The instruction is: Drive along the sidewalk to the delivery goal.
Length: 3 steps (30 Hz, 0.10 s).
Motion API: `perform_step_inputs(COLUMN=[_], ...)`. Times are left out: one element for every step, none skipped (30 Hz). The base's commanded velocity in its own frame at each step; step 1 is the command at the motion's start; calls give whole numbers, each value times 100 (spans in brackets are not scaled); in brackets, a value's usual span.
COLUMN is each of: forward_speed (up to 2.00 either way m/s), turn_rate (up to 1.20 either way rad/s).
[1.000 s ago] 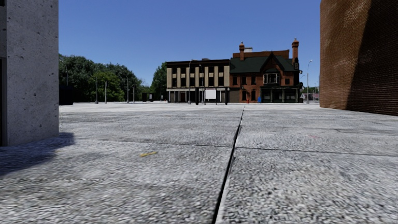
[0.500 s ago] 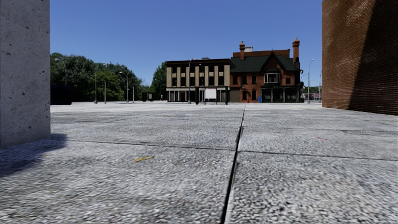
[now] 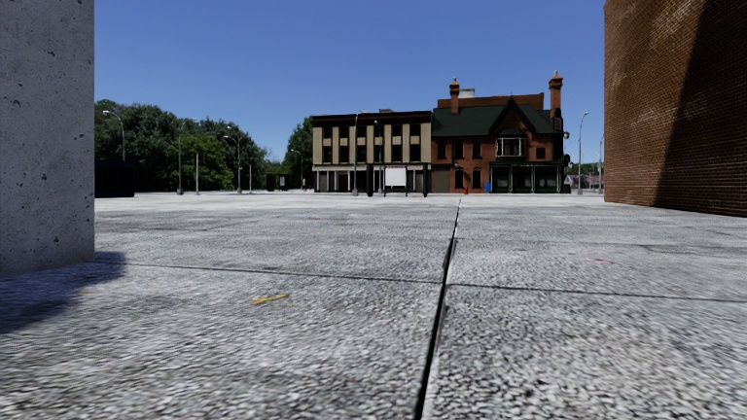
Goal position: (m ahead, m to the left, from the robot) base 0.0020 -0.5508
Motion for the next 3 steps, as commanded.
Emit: perform_step_inputs(forward_speed=[0, 0, 0], turn_rate=[0, 0, 0])
